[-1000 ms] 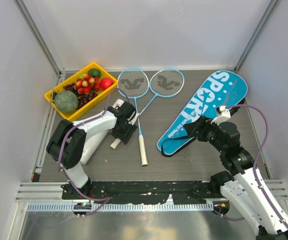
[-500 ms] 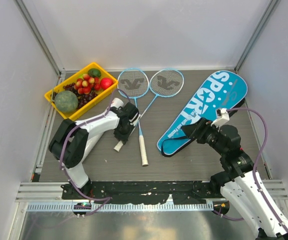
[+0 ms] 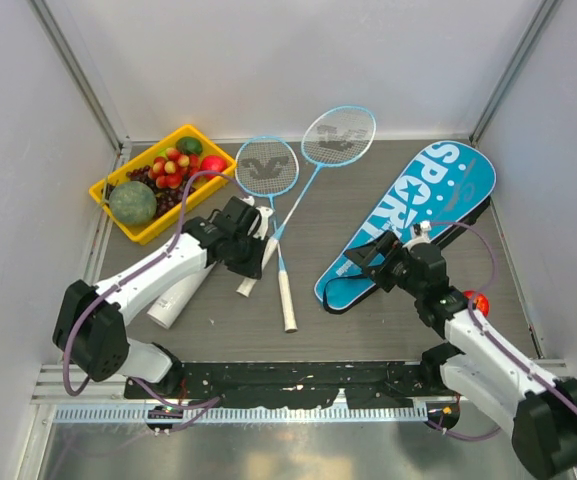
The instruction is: Pack up the badminton gear
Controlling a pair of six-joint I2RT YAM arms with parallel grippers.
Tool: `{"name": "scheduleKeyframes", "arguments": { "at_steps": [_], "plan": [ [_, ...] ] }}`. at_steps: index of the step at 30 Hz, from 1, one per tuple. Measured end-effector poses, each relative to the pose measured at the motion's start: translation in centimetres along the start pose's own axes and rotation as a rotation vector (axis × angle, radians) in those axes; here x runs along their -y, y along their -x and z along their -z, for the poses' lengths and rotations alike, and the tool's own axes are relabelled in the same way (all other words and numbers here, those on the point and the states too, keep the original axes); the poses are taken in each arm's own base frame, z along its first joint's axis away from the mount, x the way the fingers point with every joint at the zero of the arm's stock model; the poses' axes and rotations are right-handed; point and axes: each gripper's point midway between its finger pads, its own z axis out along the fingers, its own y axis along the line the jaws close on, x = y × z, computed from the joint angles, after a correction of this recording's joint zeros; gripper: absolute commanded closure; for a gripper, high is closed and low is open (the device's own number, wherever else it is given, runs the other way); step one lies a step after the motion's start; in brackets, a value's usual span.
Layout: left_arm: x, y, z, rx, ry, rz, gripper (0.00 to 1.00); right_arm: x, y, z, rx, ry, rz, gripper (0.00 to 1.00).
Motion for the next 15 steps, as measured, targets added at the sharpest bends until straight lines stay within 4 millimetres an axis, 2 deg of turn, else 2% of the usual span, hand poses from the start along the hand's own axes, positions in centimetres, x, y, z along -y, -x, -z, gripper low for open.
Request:
{"name": "scheduleKeyframes", "arguments": {
  "at_steps": [7,15],
  "plan": [
    [1.9,-0.3,0.3,0.031,-0.099,0.062,1.0,-0.4,-0.1,-4.3,-0.014,0.009,-0.087,0.11],
    [5.5,-0.1,1.4,0.107,-0.261,0.11,1.0,-6.8,0.1,-8.3,-0.033,0.192,-0.079,0.2]
  ]
}}
